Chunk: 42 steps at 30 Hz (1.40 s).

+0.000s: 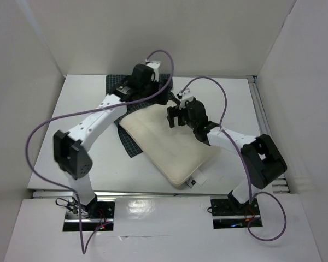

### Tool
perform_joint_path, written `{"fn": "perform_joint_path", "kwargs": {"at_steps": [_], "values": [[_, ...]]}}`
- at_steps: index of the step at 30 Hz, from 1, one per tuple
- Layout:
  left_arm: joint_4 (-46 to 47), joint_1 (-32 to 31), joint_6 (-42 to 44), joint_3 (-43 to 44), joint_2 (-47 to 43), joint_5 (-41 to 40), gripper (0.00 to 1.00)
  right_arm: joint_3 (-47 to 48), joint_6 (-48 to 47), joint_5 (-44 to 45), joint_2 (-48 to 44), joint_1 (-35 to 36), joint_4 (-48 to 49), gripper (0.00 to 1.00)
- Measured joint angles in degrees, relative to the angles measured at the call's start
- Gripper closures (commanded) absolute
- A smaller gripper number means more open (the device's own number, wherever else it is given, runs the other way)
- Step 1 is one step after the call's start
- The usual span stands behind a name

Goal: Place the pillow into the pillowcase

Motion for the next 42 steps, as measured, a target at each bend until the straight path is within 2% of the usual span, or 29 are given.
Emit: {"fn": "perform_joint_path", "kwargs": {"at_steps": [3,7,9,16,20,23,24,25,26,27,30,34,37,42], "values": [[0.44,0.2,-3.98,-8.2,-11.96,-5.38,0.0,0.55,-4.5,-1.55,-3.98,0.28,-3.48,0.01],[1.03,1.95,-11.3,-19.71,-25.16,-11.54,0.0,2.12,-10.58,-10.49,-9.09,1.99,-8.79,0.01],[-0.28,3.56,-16.55,-27.58,-30.42,-15.04,0.0,4.92,-14.12,-13.27,-9.01,5.31,-11.65,0.01],[-7.26,7.69,-28.96,-50.42,-41.07,-19.69,0.0,11.52,-21.03,-11.76,1.55,21.35,-16.09,0.01],[-8.9,8.87,-32.89,-57.42,-50.69,-19.69,0.0,12.61,-22.43,-6.03,8.28,24.17,-18.23,0.01],[-9.51,9.6,-34.71,-59.23,-57.11,-19.61,0.0,13.6,-22.38,-0.28,12.15,24.72,-17.84,0.01],[-9.46,9.68,-35.26,-59.3,-58.29,-19.56,0.0,14.12,-22.29,1.73,13.07,24.9,-17.55,0.05],[-9.42,9.77,-35.69,-59.34,-58.97,-19.54,0.0,14.8,-22.23,4.42,14.08,25.09,-17.0,0.16],[-9.33,9.81,-35.91,-59.43,-59.3,-19.54,0.0,15.47,-22.21,7.1,15.08,25.31,-16.28,0.77],[-9.2,9.81,-35.98,-59.6,-59.36,-19.54,0.0,16.0,-22.36,9.62,16.04,25.42,-15.56,1.0],[-8.72,10.05,-36.02,-60.57,-58.49,-18.97,0.0,16.96,-20.94,18.95,18.8,25.77,-12.11,1.0],[-6.4,10.25,-35.69,-61.37,-55.32,-17.09,0.0,16.94,-20.76,24.13,19.3,26.38,-9.7,1.0],[-2.58,10.38,-34.91,-61.75,-51.8,-15.74,0.0,14.4,-19.87,23.5,16.55,26.32,-8.15,1.0],[7.1,12.74,-31.19,-62.23,-42.91,-11.54,0.0,12.09,-14.97,16.39,5.95,22.62,-11.89,1.0]]}}
